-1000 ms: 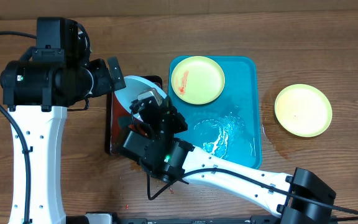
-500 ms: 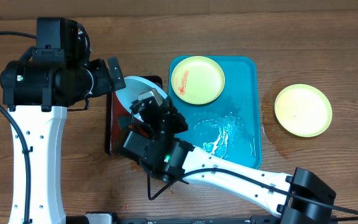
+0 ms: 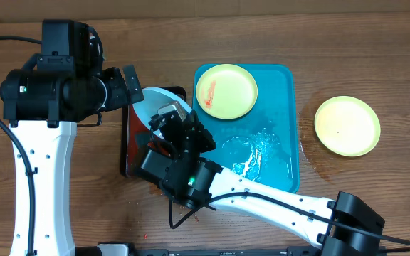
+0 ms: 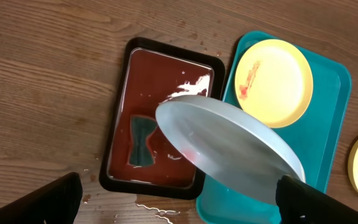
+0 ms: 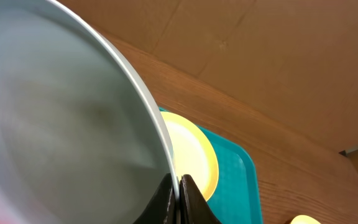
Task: Clean dirty plates on tray and stack at the side
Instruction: 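Carry the white plate right and set it on the yellow plate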
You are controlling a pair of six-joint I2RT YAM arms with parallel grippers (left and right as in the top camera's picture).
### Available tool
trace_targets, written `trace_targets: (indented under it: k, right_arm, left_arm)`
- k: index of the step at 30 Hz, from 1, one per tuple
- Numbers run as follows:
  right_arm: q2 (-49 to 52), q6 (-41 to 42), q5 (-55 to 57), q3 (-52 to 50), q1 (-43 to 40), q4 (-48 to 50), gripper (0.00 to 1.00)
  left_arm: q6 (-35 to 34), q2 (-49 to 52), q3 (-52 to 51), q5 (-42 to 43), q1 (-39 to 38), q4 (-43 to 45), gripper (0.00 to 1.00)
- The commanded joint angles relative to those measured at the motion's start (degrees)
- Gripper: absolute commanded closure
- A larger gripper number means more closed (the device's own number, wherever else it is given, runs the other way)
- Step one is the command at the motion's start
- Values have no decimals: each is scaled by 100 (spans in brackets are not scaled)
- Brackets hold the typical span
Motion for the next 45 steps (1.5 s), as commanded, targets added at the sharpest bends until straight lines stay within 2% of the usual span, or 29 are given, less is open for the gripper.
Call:
trace_targets:
  k: [1,4,9,13,16,19,23,27,29,32,36,40,43,44,45]
  right_arm:
    - [-245,94,72,122,13,46,96]
    - [-247,343,-588,122,-98,-7,96]
    - [-304,1224,-3178,125,-931,-332,96]
    - [-562,1316,-5796,129,-2144,-343,96]
    - [-833,1311,-7600,133,-3346,-450,96]
    - [-1082,1309,-8505,136,-4500,-793,96]
    - [-1346,1086,-8402,133,-6111,-1790,96]
    - [-1316,852,-7401,74,-7499,-2815,96]
    - [-1305,848,-7014,-76,-8011,-3001,96]
    - [-1305,835,-6730,-505,-8695,-2907,96]
    - [-1300,837,-6815,-1320,-9315,-2288,96]
    - [-1300,835,-7042,-2240,-9473,-1436,96]
    - [-1300,841,-7090,-2562,-9416,-1038,96]
    - [-1300,839,-7152,-2575,-9394,-1008,92]
    - [-1303,835,-7232,-2546,-9379,-981,77]
  left_arm:
    - [26,9,105,-44,24,4,0]
    - [26,9,105,-46,24,7,0]
    - [26,9,105,-44,24,4,0]
    - [26,9,105,-44,24,7,0]
    - [26,9,105,-44,24,4,0]
    - [26,9,105,-44,24,4,0]
    - [26,9,105,-44,24,7,0]
    - [26,9,107,-44,24,4,0]
    - [26,9,105,-44,24,4,0]
    - [26,9,105,-44,24,7,0]
    - [26,9,105,-44,24,7,0]
    - [26,9,105,-44,24,7,0]
    - [26,9,105,-44,24,4,0]
    - [26,9,105,-44,24,4,0]
    - [26,9,105,-44,24,4,0]
